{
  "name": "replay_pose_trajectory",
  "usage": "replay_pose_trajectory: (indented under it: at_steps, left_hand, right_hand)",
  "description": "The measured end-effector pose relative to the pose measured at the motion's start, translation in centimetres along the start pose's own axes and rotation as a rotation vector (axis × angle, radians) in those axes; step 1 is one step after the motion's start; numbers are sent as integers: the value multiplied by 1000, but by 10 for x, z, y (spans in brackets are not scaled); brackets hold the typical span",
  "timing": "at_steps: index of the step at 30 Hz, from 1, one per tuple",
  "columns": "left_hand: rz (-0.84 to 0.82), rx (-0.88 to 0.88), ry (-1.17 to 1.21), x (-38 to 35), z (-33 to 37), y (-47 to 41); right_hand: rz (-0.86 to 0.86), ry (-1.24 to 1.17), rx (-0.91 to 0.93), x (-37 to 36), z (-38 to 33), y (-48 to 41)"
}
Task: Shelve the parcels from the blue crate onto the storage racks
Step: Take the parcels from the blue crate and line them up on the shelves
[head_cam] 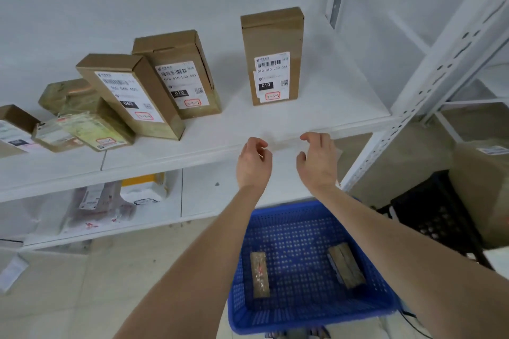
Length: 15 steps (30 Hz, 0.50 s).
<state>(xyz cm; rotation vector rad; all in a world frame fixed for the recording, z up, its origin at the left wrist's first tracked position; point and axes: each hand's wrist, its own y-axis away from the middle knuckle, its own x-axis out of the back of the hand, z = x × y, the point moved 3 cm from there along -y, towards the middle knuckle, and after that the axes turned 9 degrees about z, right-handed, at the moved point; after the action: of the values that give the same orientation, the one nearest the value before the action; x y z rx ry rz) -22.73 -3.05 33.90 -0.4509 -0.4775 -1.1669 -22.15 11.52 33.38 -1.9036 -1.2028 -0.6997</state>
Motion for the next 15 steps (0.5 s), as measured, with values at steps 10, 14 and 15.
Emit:
replay_pose_trajectory:
  at_steps: [10,14,15]
  left_hand:
    - [-387,469,-249,-89,-160,106]
    - [-472,651,-310,-136,-252,166]
    - [-495,677,-334,-146,-277,175]
  right_hand:
    - [-410,54,-58,-104,112,114]
    - [-755,88,-225,-180,171,182]
    - [-824,66,-271,-203,183,198]
